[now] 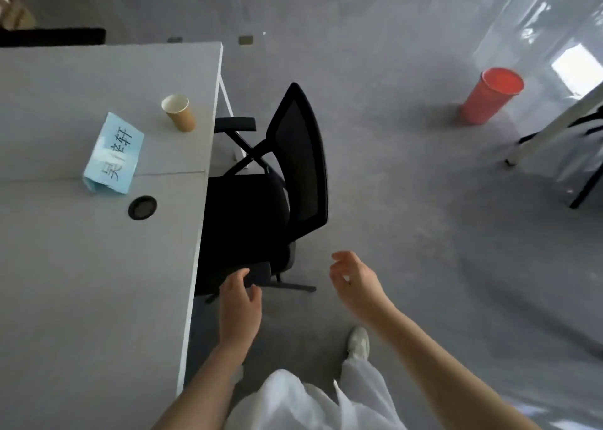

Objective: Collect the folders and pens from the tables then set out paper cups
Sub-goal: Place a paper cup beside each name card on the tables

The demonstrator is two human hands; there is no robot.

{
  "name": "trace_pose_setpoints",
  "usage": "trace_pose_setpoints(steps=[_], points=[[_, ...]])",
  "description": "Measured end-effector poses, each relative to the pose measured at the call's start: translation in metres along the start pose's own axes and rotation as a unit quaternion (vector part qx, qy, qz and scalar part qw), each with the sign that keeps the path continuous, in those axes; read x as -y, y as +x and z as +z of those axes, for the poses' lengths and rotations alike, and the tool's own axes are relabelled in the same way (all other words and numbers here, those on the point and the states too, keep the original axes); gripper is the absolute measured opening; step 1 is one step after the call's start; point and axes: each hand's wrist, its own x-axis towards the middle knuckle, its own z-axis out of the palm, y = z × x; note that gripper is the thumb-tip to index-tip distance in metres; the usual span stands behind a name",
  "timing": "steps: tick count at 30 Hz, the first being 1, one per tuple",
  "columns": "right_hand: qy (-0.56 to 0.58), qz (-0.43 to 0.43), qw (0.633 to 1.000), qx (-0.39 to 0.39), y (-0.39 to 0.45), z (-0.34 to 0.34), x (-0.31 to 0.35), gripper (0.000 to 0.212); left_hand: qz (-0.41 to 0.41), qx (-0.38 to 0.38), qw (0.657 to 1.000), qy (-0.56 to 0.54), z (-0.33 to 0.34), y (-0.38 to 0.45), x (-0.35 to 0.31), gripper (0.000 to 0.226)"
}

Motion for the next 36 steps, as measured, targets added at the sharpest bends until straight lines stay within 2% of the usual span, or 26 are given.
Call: trace_pose_setpoints(steps=[3,7,12,16,19,25,30,36], points=[[-0.015,-0.037,0.999,0.033,0.037,-0.047,-0.002,0.026,-0.045,-0.047,0.998,-0.027,0.021,0.011,-0.047,0.036],[0.001,-0.072,0.997,0.036,0.091,-0.098,0.006,0.027,-0.048,-0.084,0.994,-0.043,0.040,0.038,-0.102,0.036],[0.006,-0.104,0.991,0.086,0.153,-0.122,0.032,0.028,-0.076,-0.119,0.989,-0.055,0.048,0.073,-0.134,0.039],[-0.015,-0.151,0.978,0.141,0.207,-0.124,0.065,0.030,-0.133,-0.161,0.975,-0.078,0.055,0.106,-0.141,0.040],[-0.027,-0.170,0.972,0.162,0.245,-0.123,0.088,0.031,-0.199,-0.208,0.947,-0.145,0.064,0.147,-0.154,0.038],[-0.107,-0.213,0.945,0.222,0.323,-0.115,0.137,0.031,-0.265,-0.245,0.896,-0.259,0.059,0.252,-0.181,0.039],[-0.109,-0.216,0.934,0.261,0.382,-0.101,0.169,0.031,-0.267,-0.250,0.908,-0.205,0.045,0.303,-0.172,0.042],[-0.136,-0.233,0.905,0.329,0.437,-0.076,0.188,0.032,-0.285,-0.246,0.914,-0.148,0.064,0.336,-0.173,0.043]])
